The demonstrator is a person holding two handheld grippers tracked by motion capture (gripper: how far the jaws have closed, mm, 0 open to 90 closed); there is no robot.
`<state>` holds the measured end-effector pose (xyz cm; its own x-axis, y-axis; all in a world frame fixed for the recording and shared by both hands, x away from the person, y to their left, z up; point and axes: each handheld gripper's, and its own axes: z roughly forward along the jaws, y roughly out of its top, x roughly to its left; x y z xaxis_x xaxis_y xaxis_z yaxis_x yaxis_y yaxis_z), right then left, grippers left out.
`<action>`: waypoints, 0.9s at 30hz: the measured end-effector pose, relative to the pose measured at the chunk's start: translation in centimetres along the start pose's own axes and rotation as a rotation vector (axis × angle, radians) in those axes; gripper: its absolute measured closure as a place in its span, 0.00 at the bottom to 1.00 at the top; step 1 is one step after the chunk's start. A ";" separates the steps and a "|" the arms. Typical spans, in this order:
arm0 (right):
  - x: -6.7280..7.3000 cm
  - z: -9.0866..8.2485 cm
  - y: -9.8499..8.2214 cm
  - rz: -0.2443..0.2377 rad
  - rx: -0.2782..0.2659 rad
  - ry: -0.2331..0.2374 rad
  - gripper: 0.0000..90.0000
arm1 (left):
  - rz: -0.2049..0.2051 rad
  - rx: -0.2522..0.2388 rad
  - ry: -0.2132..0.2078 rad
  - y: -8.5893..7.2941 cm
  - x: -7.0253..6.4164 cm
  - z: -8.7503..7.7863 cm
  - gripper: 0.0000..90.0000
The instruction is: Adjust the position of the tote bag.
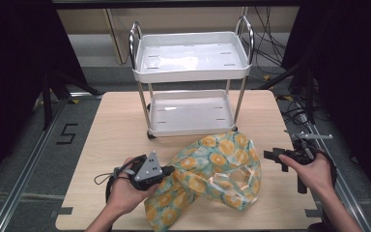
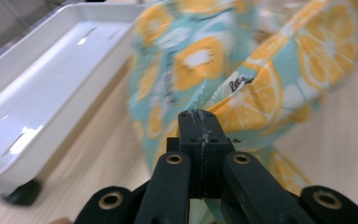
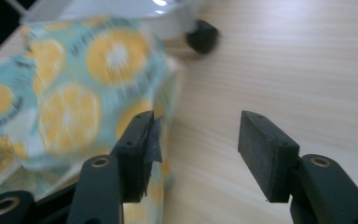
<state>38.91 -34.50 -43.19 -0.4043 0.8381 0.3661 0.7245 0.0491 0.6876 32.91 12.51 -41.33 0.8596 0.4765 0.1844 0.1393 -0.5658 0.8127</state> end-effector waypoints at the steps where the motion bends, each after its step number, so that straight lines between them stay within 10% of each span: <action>1: 0.2 0.3 0.2 -0.012 -0.005 0.026 0.51 | -0.011 -0.003 0.014 -0.2 0.6 -0.2 1.00; 10: 3.8 3.1 0.5 -0.086 0.118 0.205 0.61 | -0.124 -0.021 0.107 -2.8 4.5 0.0 0.99; 19: 5.5 4.0 -1.5 -0.219 0.244 0.248 0.97 | -0.244 -0.006 0.142 -4.8 6.9 2.2 0.99; 27: 6.6 4.5 -2.5 -0.245 0.276 0.242 1.00 | -0.273 0.030 0.175 -5.4 7.9 3.1 0.99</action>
<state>36.97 -26.66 -45.32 -0.6780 0.6340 0.3720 0.6997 0.4015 0.5910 40.43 17.25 -45.98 0.6909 0.7208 0.0561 0.3697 -0.4189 0.8294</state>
